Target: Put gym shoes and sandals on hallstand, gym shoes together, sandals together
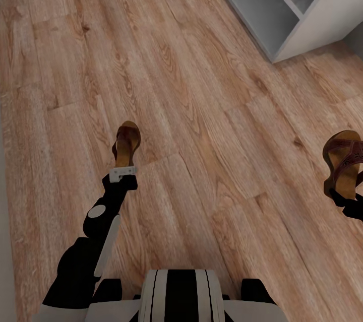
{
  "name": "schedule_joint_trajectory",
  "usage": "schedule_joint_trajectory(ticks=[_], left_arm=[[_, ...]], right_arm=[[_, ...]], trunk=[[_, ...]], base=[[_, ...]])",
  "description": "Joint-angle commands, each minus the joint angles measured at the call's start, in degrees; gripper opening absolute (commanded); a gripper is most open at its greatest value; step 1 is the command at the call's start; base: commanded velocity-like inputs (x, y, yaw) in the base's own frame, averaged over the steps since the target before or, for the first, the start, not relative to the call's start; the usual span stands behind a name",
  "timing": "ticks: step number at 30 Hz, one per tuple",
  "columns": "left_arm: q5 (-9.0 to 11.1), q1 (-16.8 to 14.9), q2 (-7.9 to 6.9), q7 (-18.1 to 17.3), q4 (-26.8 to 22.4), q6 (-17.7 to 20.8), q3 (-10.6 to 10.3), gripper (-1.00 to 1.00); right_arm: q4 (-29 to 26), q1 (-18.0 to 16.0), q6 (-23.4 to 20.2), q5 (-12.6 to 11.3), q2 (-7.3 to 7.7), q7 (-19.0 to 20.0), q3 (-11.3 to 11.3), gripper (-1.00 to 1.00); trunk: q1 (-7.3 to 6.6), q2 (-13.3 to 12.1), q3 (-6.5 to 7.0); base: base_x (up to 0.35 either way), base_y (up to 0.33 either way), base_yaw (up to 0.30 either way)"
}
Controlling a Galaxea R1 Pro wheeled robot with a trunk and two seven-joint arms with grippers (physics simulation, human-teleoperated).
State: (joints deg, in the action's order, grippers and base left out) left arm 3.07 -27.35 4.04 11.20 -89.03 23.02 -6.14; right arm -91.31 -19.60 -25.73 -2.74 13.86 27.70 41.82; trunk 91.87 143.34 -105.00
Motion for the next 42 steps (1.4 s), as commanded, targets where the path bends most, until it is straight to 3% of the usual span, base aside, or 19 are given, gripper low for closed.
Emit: schedule_joint_trajectory(ticks=[1, 9, 29, 33, 34, 37, 42], left_arm=[[-0.21, 0.0, 0.0, -0.17, 0.0, 0.04, 0.0, -1.0], [-0.24, 0.01, 0.0, -0.13, 0.0, -0.31, 0.06, -1.0], [-0.12, 0.01, -0.04, -0.58, 0.0, -0.8, 0.09, -1.0], [0.08, 1.08, -0.42, -1.64, 0.06, -6.63, 0.2, -1.0], [0.19, 3.6, -1.06, -5.71, 0.34, -15.07, 0.53, -1.0], [0.19, 4.96, -1.37, -8.96, 0.36, -19.46, 1.04, -1.0], [0.25, 5.7, -1.53, -10.9, 0.42, -21.64, 1.43, -1.0]], right_arm=[[0.0, 0.0, -0.06, -0.16, 0.0, -0.1, 0.0, -1.0], [0.0, 0.0, -0.02, -0.16, 0.02, -0.1, 0.05, -1.0], [0.01, 0.0, 0.4, -0.16, -0.22, -0.11, 0.14, -1.0], [0.06, 1.06, 4.95, -0.16, -0.79, -0.14, 0.88, -1.0], [0.07, 3.21, 11.88, -0.16, -2.24, -0.46, 1.16, -1.0], [0.08, 4.18, 16.01, -0.16, -3.79, -0.58, 1.4, -1.0], [0.08, 4.73, 18.51, -0.16, -4.8, -0.57, 1.27, -1.0]], trunk=[[0.0, 0.0, 0.0], [0.0, 0.0, 0.0], [0.0, 0.0, 0.0], [0.0, 0.0, 0.0], [0.0, 0.0, 0.0], [0.0, 0.0, 0.0], [0.0, 0.0, 0.0]], base=[[0.069, 0.0, 0.0], [0.084, 0.0, 0.0], [0.306, 0.0, 0.0], [0.119, 0.0, 0.0], [0.034, 0.0, 0.0], [0.021, 0.0, 0.0], [0.007, 0.0, 0.0]])
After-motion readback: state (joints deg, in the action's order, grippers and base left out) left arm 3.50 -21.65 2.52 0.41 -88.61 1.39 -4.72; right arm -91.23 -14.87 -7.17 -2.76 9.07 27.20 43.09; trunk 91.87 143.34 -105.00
